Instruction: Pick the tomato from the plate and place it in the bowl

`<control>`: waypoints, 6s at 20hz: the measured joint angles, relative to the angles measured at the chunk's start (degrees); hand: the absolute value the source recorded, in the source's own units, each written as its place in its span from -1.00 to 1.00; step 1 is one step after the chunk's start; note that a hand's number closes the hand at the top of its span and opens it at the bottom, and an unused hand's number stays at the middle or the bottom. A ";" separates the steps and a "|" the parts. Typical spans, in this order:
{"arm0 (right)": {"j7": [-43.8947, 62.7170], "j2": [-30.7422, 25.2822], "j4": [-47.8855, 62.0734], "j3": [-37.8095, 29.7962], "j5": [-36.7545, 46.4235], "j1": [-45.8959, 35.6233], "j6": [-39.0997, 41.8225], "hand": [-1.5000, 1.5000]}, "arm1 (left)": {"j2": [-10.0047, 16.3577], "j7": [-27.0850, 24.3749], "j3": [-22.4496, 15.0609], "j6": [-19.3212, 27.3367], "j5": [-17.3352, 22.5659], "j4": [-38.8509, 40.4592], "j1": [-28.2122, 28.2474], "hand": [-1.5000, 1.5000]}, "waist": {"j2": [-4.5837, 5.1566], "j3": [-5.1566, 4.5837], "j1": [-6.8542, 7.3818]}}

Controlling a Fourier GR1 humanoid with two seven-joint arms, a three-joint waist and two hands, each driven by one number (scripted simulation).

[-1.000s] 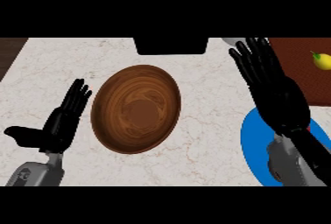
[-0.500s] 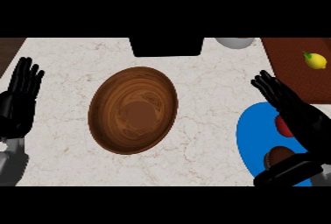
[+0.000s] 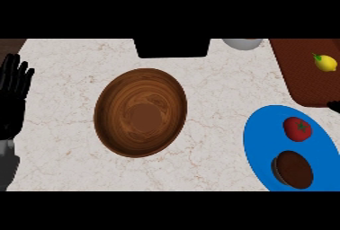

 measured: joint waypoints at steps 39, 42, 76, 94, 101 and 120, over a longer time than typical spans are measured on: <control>1.36 -15.34 17.88 3.55 35.73 -8.64 12.66 -1.00 | -5.19 3.58 2.87 -3.08 -5.93 -1.89 -1.83 0.00 | 0.35 0.00 1.87; -0.39 -13.11 20.72 5.28 39.17 -9.41 10.78 -1.00 | -5.03 3.42 4.12 -4.01 -6.16 -1.31 -2.04 0.00 | 0.35 0.01 1.78; -9.15 1.27 47.79 10.18 60.14 -23.28 1.86 -1.00 | -9.38 3.96 8.94 -8.87 -10.50 -1.56 -1.75 0.00 | 0.34 0.01 1.78; -17.18 4.56 56.48 7.77 64.80 -32.94 -6.56 1.00 | -10.80 4.70 9.13 -9.94 -11.89 -1.81 -3.39 0.00 | 0.78 -0.10 3.29; -18.68 4.38 65.33 10.70 69.08 -49.89 -6.79 1.00 | -12.73 4.43 5.68 -10.99 -12.28 -1.45 -7.67 0.00 | 3.25 0.21 9.74; -29.08 3.11 86.14 1.86 57.85 -77.59 -7.49 1.00 | -12.59 5.24 6.13 -10.02 -12.95 0.10 -9.10 0.00 | 2.45 0.13 8.36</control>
